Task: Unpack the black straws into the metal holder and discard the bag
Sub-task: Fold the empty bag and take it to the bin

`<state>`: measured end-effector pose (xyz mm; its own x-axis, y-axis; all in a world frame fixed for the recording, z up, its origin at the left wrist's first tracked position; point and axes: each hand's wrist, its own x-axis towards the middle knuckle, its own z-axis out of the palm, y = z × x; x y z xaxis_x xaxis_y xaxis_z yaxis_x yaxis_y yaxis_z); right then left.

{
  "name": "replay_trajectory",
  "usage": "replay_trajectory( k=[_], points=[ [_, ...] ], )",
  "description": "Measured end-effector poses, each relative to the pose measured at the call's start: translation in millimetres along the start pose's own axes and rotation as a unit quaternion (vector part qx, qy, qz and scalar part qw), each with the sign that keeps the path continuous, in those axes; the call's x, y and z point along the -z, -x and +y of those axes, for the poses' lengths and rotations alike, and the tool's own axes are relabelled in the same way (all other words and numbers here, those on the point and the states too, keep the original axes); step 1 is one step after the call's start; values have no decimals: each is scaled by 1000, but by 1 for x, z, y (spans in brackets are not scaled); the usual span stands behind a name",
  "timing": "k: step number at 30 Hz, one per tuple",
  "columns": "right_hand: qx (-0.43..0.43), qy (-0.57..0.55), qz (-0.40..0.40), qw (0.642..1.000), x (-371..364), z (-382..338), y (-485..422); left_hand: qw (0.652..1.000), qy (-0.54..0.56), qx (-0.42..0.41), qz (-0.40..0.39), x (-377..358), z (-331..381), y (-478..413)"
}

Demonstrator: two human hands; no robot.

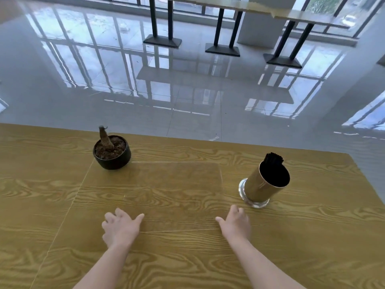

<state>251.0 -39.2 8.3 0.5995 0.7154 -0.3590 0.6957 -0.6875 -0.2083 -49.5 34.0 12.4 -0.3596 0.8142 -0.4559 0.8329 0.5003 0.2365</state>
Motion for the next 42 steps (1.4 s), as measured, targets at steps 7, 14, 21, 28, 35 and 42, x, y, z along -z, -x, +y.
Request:
replay_trajectory(
  k=[7,14,21,28,35,42],
  points=[
    [-51,-77,-30,995,0,-9,-3,1000,7,14,-4,-4,-1,-5],
    [-64,-181,-27,981,7,-15,-4,996,57,61,-7,-2,0,-6],
    [85,-224,158,958,35,-34,22,986,158,47,-13,-12,-5,2],
    [352,-165,258,885,27,-85,57,976,202,74,-19,-7,-10,5],
    [517,-30,184,835,-31,-141,81,936,334,109,-11,-1,-17,6],
    [539,63,67,837,-68,-147,92,931,354,82,-42,2,-31,5]
  ],
)
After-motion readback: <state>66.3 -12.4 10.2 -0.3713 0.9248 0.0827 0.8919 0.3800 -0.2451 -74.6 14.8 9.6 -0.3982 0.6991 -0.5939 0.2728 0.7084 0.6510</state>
